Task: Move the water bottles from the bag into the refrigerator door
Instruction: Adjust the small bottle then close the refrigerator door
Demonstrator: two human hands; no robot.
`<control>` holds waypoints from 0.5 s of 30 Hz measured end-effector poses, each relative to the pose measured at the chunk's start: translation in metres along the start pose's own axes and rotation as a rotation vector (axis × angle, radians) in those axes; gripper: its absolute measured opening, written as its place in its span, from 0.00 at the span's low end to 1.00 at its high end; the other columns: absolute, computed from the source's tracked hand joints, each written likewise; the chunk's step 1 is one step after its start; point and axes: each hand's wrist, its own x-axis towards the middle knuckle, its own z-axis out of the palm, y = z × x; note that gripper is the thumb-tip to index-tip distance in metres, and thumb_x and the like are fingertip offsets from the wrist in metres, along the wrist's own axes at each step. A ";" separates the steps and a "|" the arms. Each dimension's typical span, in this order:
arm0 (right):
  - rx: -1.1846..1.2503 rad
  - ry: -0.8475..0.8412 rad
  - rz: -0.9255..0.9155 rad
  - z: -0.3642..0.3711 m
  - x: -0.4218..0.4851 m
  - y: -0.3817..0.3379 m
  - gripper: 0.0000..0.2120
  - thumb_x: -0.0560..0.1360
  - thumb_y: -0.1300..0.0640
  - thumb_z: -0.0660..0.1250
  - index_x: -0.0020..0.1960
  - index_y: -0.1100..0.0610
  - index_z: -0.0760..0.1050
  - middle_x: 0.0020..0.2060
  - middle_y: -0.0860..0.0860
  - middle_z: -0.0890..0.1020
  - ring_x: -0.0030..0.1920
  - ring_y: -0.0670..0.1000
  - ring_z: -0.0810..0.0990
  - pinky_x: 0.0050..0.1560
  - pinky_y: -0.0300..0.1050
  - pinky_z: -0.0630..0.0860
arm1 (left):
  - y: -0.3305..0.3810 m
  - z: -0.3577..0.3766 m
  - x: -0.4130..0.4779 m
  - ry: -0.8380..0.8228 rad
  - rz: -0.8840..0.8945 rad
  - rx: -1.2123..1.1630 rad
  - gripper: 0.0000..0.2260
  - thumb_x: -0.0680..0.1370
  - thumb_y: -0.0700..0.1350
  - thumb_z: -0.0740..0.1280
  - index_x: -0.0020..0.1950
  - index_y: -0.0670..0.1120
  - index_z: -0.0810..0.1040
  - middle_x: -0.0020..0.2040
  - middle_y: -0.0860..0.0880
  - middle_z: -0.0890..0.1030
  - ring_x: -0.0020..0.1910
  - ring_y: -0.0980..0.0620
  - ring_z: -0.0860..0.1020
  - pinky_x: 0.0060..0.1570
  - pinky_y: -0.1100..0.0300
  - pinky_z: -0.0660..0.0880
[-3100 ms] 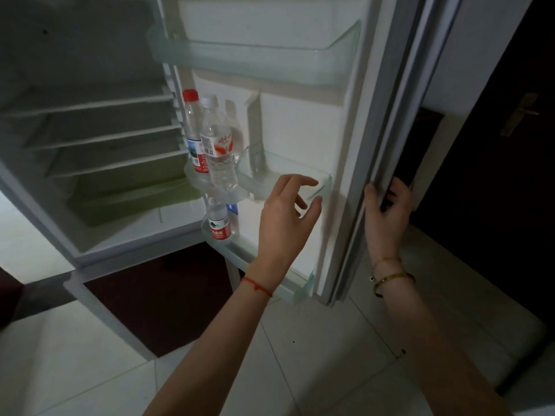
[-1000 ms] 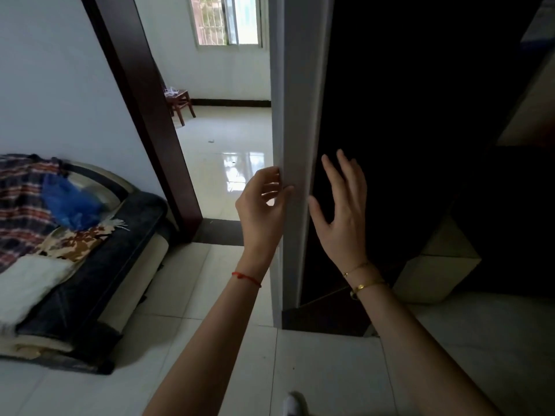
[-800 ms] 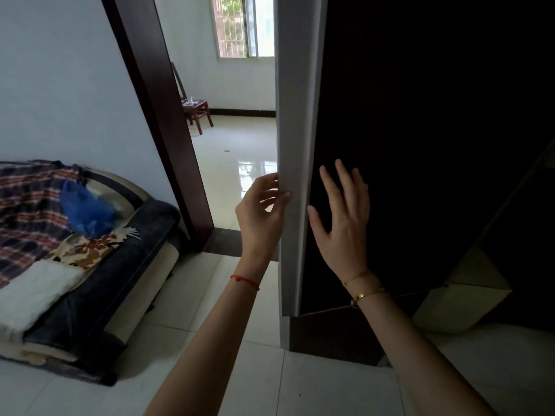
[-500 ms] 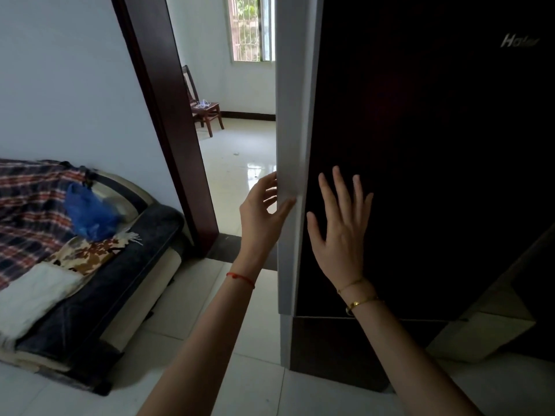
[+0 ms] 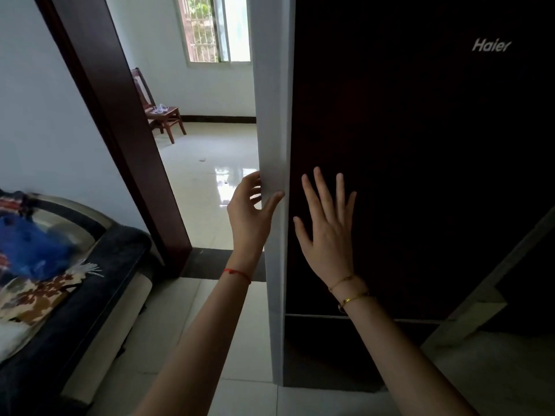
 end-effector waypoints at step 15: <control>-0.065 -0.034 0.039 0.012 0.008 0.000 0.35 0.78 0.45 0.60 0.79 0.51 0.48 0.79 0.50 0.46 0.79 0.59 0.40 0.76 0.67 0.44 | -0.017 0.000 0.028 -0.070 -0.104 -0.110 0.13 0.68 0.42 0.79 0.50 0.47 0.81 0.45 0.55 0.84 0.40 0.65 0.81 0.41 0.70 0.77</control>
